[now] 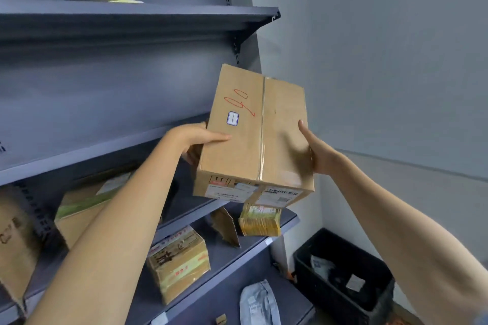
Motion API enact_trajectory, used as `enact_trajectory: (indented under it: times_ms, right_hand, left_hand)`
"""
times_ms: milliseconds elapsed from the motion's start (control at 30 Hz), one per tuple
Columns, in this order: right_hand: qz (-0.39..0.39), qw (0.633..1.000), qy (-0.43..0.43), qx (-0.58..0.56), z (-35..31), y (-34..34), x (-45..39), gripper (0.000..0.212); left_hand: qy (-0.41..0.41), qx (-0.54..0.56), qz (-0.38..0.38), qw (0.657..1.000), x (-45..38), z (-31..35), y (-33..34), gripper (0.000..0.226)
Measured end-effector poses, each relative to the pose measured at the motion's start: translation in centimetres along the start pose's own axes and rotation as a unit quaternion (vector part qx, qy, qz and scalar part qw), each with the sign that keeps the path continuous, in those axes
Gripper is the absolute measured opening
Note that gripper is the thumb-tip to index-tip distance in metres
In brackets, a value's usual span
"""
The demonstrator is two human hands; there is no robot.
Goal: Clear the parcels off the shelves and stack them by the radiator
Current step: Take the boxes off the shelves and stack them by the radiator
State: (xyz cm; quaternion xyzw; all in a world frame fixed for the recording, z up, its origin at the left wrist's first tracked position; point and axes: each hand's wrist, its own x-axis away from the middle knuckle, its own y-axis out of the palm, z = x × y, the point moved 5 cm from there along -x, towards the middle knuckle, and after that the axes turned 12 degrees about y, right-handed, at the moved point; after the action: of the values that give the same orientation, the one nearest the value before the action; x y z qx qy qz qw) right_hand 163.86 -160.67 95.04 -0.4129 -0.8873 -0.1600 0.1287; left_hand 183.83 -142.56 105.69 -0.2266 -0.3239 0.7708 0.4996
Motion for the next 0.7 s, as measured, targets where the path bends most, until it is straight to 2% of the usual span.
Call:
enact_trajectory:
  times_ms: [133, 233, 367, 467, 567, 700]
  right_hand:
    - [0.034, 0.999, 0.001, -0.032, 4.8, -1.6, 0.1, 0.099]
    - [0.1, 0.993, -0.007, -0.063, 8.7, -5.9, 1.3, 0.086]
    - [0.199, 0.974, 0.02, -0.106, 13.6, -14.7, 4.1, 0.093]
    - [0.285, 0.947, 0.067, -0.132, 18.1, -23.4, 6.8, 0.104]
    - [0.354, 0.913, 0.12, -0.167, 24.5, -32.4, 10.4, 0.112]
    - [0.43, 0.852, 0.169, -0.246, 33.4, -42.6, 16.2, 0.103]
  left_hand:
    - [0.054, 0.059, 0.013, 0.997, 0.2, -2.2, 5.3, 0.072]
    - [0.065, 0.089, -0.023, 0.994, -0.4, -2.6, 10.8, 0.074]
    - [0.09, 0.094, -0.103, 0.986, -2.9, 0.8, 20.2, 0.067]
    - [0.118, 0.077, -0.193, 0.971, -5.3, 4.9, 29.5, 0.065]
    - [0.117, 0.029, -0.276, 0.953, -6.7, 9.4, 40.3, 0.076]
    - [0.132, -0.012, -0.363, 0.922, -7.0, 15.2, 55.9, 0.067]
